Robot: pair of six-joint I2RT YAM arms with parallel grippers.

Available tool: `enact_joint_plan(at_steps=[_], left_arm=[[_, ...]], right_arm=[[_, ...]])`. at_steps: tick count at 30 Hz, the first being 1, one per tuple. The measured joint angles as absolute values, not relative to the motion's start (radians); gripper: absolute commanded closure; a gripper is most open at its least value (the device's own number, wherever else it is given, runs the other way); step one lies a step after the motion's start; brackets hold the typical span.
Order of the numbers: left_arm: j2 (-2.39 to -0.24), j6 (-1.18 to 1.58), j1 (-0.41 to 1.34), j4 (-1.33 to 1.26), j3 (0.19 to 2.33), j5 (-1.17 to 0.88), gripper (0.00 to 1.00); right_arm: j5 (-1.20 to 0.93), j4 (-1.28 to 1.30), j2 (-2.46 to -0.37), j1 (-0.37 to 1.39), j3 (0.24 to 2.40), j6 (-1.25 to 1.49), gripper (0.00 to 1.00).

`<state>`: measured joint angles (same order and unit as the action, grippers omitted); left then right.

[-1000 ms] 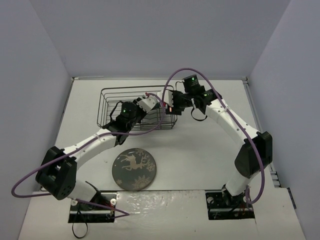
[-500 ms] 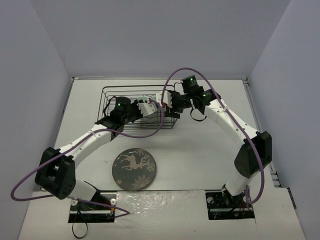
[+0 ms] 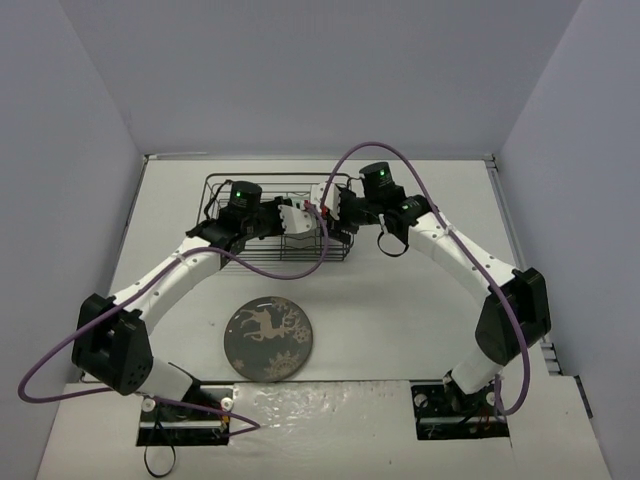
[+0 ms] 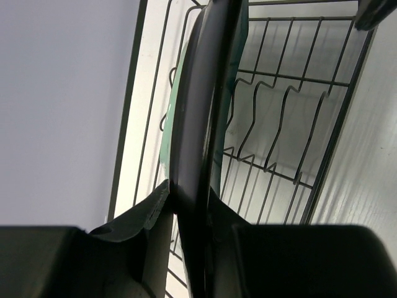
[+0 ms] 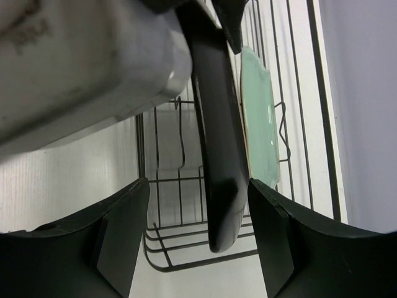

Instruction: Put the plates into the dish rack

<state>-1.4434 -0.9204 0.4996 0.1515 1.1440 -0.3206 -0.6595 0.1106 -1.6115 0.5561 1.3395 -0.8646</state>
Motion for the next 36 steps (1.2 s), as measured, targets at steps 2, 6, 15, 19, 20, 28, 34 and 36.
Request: enact_joint_plan(at_steps=[2, 6, 15, 19, 20, 28, 34, 36], left_arm=[[-1.444, -0.921, 0.497, 0.153, 1.145, -0.327, 1.0], [-1.444, -0.931, 0.494, 0.153, 1.145, -0.34, 1.0], [-1.442, -0.898, 0.47, 0.164, 1.144, -0.335, 0.27], [-1.428, -0.858, 0.47, 0.161, 1.134, -0.324, 0.03], [-1.419, -0.848, 0.47, 0.161, 1.125, -0.319, 0.03], [-1.326, -0.728, 0.47, 0.162, 1.069, -0.262, 0.03], [-1.274, -0.511, 0.376, 0.162, 1.09, -0.233, 0.03], [-1.276, -0.407, 0.303, 0.151, 1.139, -0.247, 0.03]], right_arm=[[-0.625, 0.063, -1.612, 0.564, 1.328, -0.836, 0.55], [-0.551, -0.002, -1.625, 0.581, 1.326, -0.795, 0.74], [-0.526, -0.085, -1.683, 0.594, 1.357, -0.781, 1.0], [-0.504, -0.108, -1.689, 0.597, 1.362, -0.782, 1.0], [-0.495, -0.112, -1.689, 0.601, 1.362, -0.782, 1.0], [-0.389, -0.173, -1.67, 0.655, 1.35, -0.704, 1.0], [-0.285, -0.261, -1.653, 0.713, 1.296, -0.643, 1.0], [-0.26, -0.268, -1.655, 0.724, 1.285, -0.663, 1.0]])
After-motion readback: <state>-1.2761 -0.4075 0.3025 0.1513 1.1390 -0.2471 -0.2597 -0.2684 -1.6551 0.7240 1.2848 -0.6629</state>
